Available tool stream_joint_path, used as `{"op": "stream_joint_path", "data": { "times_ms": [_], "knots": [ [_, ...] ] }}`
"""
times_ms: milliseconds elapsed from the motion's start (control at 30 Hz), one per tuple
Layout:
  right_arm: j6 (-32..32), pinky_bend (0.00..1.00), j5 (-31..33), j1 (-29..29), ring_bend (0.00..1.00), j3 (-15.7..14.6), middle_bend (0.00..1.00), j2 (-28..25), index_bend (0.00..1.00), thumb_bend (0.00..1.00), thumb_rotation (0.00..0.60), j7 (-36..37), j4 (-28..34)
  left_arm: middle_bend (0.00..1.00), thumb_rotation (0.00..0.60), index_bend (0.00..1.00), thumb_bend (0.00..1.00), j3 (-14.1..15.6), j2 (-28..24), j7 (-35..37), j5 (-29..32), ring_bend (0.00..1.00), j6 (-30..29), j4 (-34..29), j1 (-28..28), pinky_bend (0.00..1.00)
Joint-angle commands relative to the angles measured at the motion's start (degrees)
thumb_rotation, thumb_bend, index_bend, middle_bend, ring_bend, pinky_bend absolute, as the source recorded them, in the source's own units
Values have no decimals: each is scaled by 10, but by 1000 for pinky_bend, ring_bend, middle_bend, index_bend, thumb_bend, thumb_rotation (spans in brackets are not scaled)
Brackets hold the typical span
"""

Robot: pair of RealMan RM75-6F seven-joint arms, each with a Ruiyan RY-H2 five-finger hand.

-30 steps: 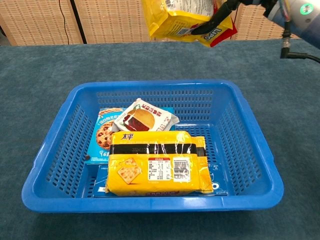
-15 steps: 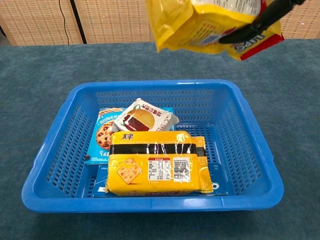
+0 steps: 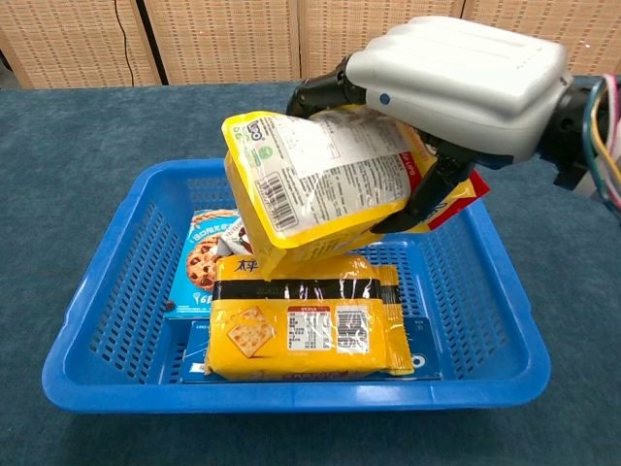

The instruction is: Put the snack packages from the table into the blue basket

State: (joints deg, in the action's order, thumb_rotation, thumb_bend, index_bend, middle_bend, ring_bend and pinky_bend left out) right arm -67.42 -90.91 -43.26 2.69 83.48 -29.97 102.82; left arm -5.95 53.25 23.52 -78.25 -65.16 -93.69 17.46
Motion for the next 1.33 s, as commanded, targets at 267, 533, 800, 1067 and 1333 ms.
{"op": "stream_joint_path", "data": {
  "times_ms": [267,533,800,1067,1333],
  "knots": [
    [-49,10,15,53,0,24,0,-68,0,0,600,47,87,0,600,0,0,-5,23,-93,31,0,-29,-8,-8,0],
    [-173,0,0,161,0,0,0,-179,0,0,600,119,34,0,600,0,0,6,40,-144,23,0,-81,-9,-36,0],
    [-241,0,-13,250,0,-40,0,-173,0,0,600,202,-69,0,600,0,0,38,74,-119,-24,0,-173,33,-102,0],
    [-240,0,23,295,0,-45,0,-167,0,0,600,221,-85,0,600,0,0,36,114,-134,-39,0,-222,91,-127,0],
    [-228,0,17,306,0,-38,0,-161,0,0,600,242,-118,0,600,0,0,37,134,-132,-43,0,-210,132,-128,0]
  ]
}}
